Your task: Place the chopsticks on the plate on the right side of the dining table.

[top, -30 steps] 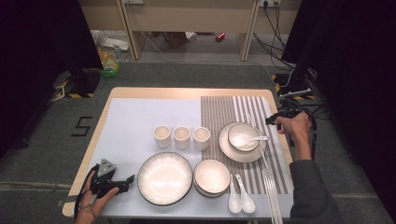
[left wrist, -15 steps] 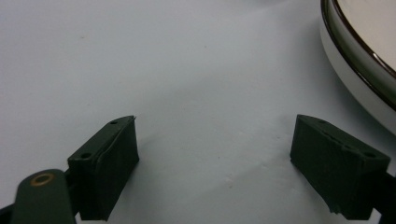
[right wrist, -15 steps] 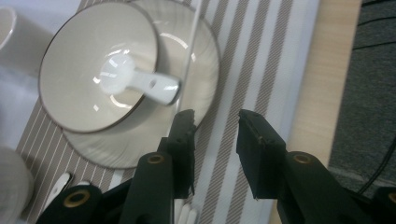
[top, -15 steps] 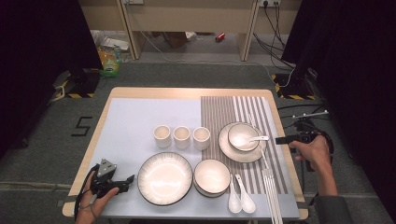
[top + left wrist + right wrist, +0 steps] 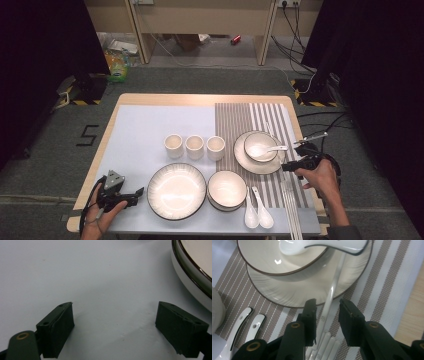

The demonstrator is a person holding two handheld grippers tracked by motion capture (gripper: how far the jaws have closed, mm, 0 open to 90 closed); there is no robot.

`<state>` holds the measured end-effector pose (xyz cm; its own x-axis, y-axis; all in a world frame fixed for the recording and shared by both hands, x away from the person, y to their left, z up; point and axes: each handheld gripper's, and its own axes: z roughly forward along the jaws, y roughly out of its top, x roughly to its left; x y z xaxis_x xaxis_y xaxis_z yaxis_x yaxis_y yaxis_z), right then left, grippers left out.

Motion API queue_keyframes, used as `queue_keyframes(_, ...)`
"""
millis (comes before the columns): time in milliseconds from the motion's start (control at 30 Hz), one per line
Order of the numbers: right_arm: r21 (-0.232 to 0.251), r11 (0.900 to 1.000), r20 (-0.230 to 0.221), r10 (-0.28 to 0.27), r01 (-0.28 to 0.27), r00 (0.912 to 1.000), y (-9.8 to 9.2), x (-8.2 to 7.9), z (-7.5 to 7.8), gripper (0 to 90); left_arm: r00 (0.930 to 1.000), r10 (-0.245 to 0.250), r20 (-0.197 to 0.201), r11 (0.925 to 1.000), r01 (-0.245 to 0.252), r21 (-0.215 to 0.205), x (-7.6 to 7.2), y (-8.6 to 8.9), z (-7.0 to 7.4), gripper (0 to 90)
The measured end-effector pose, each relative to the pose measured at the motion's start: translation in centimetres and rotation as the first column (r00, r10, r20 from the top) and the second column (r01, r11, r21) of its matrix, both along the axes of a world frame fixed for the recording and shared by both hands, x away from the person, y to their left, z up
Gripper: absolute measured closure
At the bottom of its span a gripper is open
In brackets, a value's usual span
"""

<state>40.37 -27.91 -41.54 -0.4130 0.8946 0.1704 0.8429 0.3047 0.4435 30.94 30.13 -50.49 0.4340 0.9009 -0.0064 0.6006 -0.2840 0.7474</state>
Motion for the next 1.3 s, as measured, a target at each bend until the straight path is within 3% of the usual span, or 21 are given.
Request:
queue_keyframes(233,-0.046,0.998,-0.010,0.030,-0.030,0.9995,0.8,0.4,-0.5,71.1,1.0000,0.000,0.001,1.0000,0.000,0.003,0.0,0.0,0.0,14.0)
queue_keyframes(667,-0.056,0.997,-0.028,0.054,-0.056,0.9981,1.7,0.8,-1.0,77.2,1.0000,0.000,0.000,1.0000,0.000,0.001,0.0,0.0,0.0,14.0)
queue_keyframes(933,-0.042,0.998,-0.033,0.048,-0.049,0.9983,1.7,0.6,-1.1,73.3,1.0000,0.000,0.000,1.0000,0.000,0.000,0.0,0.0,0.0,14.0)
queue_keyframes(1000,-0.034,0.999,-0.028,0.034,-0.035,0.9990,1.4,0.6,-1.1,67.9,0.9999,0.005,0.010,1.0000,-0.005,-0.002,0.0,-0.1,-0.1,14.0)
queue_keyframes(1100,-0.005,0.999,0.010,0.041,-0.041,0.9991,1.0,0.2,-0.4,67.3,0.9999,0.008,0.014,1.0000,-0.008,-0.004,0.0,-0.1,-0.1,14.0)
queue_keyframes(1300,-0.014,0.999,0.033,0.039,-0.038,0.9987,0.1,-0.9,0.7,67.2,0.9999,0.008,0.014,1.0000,-0.008,-0.004,0.0,-0.1,-0.1,13.9)
